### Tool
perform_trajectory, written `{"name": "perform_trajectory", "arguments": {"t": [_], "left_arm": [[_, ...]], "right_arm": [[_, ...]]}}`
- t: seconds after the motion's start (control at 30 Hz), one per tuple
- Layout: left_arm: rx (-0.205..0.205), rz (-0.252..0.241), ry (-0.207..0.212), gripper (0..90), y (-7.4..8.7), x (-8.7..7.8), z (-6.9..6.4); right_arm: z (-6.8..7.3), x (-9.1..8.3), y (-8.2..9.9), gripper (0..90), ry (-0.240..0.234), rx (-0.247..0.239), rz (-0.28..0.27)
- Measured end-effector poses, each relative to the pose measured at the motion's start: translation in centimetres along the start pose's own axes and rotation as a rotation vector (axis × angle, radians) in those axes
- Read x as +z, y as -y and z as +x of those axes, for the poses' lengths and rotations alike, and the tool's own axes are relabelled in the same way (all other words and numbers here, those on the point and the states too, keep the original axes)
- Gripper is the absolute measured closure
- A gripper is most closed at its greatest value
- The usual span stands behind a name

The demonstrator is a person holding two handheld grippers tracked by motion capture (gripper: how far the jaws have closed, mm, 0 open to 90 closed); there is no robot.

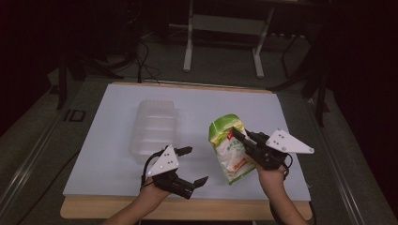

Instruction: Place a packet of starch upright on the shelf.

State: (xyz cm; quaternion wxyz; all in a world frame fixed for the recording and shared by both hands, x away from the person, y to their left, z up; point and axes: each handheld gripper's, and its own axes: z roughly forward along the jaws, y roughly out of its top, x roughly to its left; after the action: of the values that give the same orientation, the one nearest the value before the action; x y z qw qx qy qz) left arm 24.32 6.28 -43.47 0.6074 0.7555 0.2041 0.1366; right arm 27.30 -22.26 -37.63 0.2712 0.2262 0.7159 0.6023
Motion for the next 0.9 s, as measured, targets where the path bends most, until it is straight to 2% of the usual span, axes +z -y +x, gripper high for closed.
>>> {"name": "perform_trajectory", "arguments": {"t": [0.03, 0.2, 0.23, 0.3, 0.33, 0.43, 0.6, 0.67, 0.7, 0.8, 0.83, 0.87, 0.9], "left_arm": [[0.006, -0.024, 0.023, 0.3, -0.9, 0.4, 0.1], [0.020, -0.025, 0.016, 0.3, -2.4, 1.9, 0.1], [0.019, -0.007, 0.014, 0.3, -2.9, 2.7, 0.2], [0.022, -0.002, 0.008, 0.3, -3.0, 3.1, 0.3], [0.022, 0.015, -0.002, 0.3, -3.2, 3.8, 0.4], [0.028, 0.024, -0.009, 2.0, -3.4, 4.3, 0.5], [0.003, -0.001, 0.013, 14.8, -3.6, 5.1, 0.5], [0.017, 0.003, -0.005, 16.4, -3.8, 5.5, 0.3], [0.023, 0.004, -0.008, 22.1, -3.9, 5.6, 0.2], [0.039, 0.013, -0.005, 30.6, -3.9, 6.0, 0.0], [0.038, 0.011, -0.014, 33.9, -3.8, 6.0, 0.1], [0.027, 0.000, -0.014, 43.4, -3.7, 5.9, 0.4], [0.010, -0.001, 0.004, 48.5, -3.5, 5.9, 0.7]], "right_arm": [[0.3, 0.0, -0.2, 82.8, -0.006, -0.004, -0.005], [0.7, 0.1, -0.4, 82.8, -0.007, -0.005, -0.014], [1.0, 0.3, -0.5, 82.8, -0.005, -0.009, -0.013], [1.0, 0.3, -0.5, 82.8, -0.005, -0.009, -0.013], [1.1, 0.4, -0.5, 82.8, -0.012, -0.005, -0.020], [1.2, 0.3, -0.5, 82.7, -0.009, -0.003, -0.028], [1.3, 0.3, -0.5, 82.7, -0.011, -0.003, -0.035], [1.3, 0.4, -0.4, 82.7, -0.019, 0.004, -0.038], [1.3, 0.4, -0.3, 82.7, -0.021, 0.003, -0.036], [1.5, 0.5, -0.2, 82.7, -0.021, 0.000, -0.033], [1.4, 0.5, -0.2, 82.7, -0.019, 0.003, -0.032], [1.3, 0.5, -0.1, 82.7, -0.022, 0.008, -0.031], [1.2, 0.4, 0.0, 82.7, -0.026, 0.012, -0.033]]}}
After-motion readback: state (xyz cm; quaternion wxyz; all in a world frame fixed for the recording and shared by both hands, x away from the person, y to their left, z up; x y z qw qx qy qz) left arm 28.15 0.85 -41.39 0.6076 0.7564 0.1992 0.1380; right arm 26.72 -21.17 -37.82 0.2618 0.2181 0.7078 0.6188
